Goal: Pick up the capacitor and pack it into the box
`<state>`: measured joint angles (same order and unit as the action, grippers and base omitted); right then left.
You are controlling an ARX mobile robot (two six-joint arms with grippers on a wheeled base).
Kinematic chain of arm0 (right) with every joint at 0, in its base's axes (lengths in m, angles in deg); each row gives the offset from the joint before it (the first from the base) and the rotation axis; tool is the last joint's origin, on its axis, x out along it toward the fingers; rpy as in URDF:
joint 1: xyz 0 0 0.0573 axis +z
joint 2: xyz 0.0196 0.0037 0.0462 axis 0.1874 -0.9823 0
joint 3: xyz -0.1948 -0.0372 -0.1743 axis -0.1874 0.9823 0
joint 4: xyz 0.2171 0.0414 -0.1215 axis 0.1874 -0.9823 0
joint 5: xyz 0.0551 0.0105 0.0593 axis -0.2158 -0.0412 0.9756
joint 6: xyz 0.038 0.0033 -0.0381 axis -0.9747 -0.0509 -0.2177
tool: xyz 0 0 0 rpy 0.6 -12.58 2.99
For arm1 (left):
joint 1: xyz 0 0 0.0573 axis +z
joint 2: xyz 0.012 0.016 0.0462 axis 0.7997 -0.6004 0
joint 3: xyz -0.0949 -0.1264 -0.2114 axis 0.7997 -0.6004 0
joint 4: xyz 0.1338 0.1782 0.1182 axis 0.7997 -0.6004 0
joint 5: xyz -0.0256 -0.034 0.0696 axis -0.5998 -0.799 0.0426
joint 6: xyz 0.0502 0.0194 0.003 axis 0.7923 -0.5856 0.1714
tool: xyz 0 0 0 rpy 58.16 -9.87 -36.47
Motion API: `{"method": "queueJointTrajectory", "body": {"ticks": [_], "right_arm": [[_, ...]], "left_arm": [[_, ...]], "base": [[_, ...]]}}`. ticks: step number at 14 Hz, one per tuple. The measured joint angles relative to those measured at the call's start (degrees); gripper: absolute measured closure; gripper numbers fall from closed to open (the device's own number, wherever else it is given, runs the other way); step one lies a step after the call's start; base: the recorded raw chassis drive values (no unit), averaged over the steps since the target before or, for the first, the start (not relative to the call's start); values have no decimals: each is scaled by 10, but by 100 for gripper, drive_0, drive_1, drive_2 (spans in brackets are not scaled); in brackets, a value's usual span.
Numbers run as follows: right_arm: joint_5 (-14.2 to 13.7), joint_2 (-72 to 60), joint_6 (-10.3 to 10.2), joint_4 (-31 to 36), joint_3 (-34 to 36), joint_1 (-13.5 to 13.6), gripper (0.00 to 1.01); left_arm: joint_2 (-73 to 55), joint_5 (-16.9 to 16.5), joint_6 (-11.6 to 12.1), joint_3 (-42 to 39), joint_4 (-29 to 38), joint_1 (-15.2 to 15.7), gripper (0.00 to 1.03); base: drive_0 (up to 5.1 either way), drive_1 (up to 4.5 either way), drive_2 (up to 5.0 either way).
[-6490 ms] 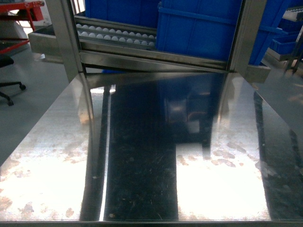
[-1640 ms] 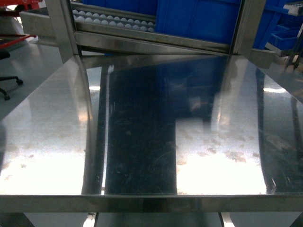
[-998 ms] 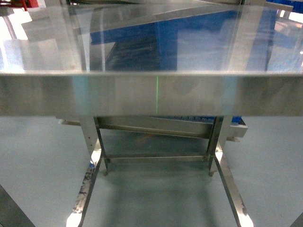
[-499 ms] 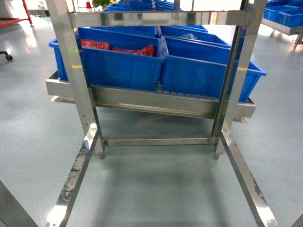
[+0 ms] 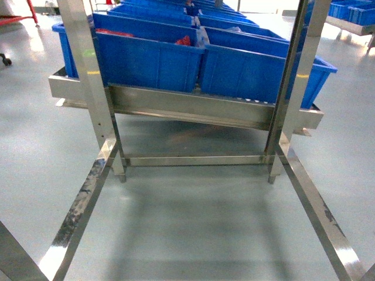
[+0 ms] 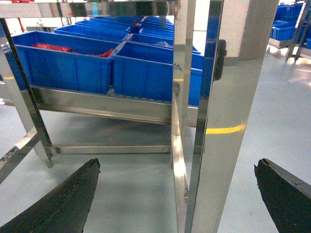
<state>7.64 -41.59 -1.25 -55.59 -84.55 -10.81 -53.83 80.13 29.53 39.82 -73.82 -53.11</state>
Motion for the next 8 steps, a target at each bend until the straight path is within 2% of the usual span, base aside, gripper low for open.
{"method": "queueJointTrajectory", "body": {"ticks": [5,8], "right_arm": [[0,0,0,0,0,0,3],[0,0,0,1,0,0,3]], "left_arm": [[0,0,0,0,0,0,59],[0,0,0,0,1,0,59]], "base": [[0,0,0],[-465,335,202]]}}
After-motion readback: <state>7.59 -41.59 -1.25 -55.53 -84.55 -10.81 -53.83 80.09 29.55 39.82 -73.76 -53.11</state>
